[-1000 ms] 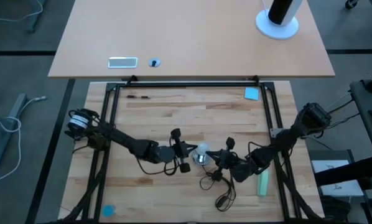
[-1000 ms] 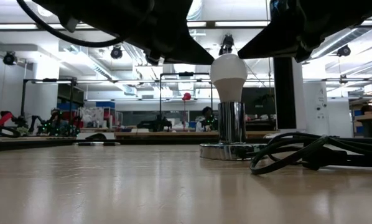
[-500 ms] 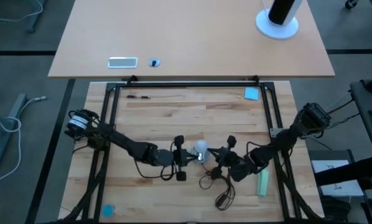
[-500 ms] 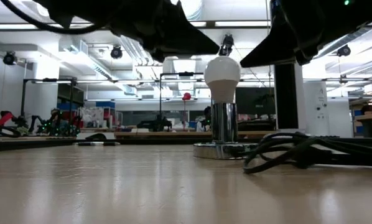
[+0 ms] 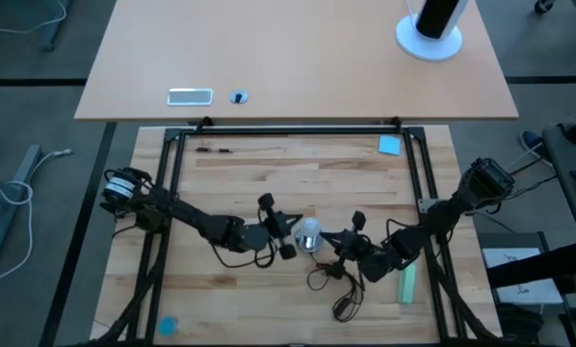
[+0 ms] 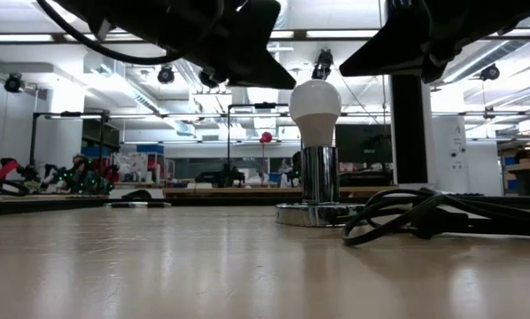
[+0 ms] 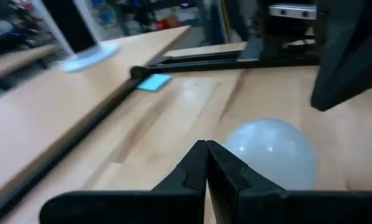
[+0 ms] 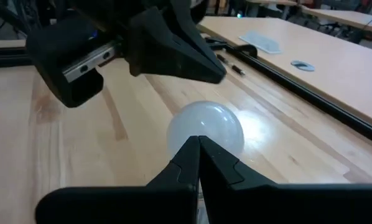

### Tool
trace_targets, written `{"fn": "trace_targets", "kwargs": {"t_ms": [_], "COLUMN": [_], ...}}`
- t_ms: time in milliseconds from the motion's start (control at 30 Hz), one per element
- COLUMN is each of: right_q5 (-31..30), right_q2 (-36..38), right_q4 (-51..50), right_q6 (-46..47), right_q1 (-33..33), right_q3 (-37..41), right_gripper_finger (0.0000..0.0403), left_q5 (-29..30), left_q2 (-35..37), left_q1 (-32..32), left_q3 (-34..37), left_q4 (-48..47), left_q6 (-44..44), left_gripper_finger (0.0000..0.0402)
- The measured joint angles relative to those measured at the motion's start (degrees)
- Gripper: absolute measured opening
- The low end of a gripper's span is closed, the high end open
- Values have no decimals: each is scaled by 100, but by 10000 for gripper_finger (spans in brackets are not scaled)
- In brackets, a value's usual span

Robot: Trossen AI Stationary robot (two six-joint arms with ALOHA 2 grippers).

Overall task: Screw lightbulb
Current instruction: Remove the lightbulb from the lamp

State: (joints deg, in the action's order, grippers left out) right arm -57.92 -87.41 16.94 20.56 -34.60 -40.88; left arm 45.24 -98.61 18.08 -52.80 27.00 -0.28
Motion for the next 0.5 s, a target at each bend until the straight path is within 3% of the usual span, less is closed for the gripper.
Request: {"fn": "trace_targets", "kwargs": {"t_ms": [133, 500], "right_q5": [106, 124], "right_q2": [-49, -221], "right_q4": [175, 194], "right_q6": [-104, -110], "right_q1": [36, 136], "right_q3": [0, -4], "right_gripper_finger": [0, 0], "left_q5": [-680, -1262], "left_q2": [-57, -65], "left_q1": [-131, -135], "left_q3": [0, 0], "left_q4": [24, 18], "left_q6": [-178, -457], "left_gripper_finger": [0, 0]}}
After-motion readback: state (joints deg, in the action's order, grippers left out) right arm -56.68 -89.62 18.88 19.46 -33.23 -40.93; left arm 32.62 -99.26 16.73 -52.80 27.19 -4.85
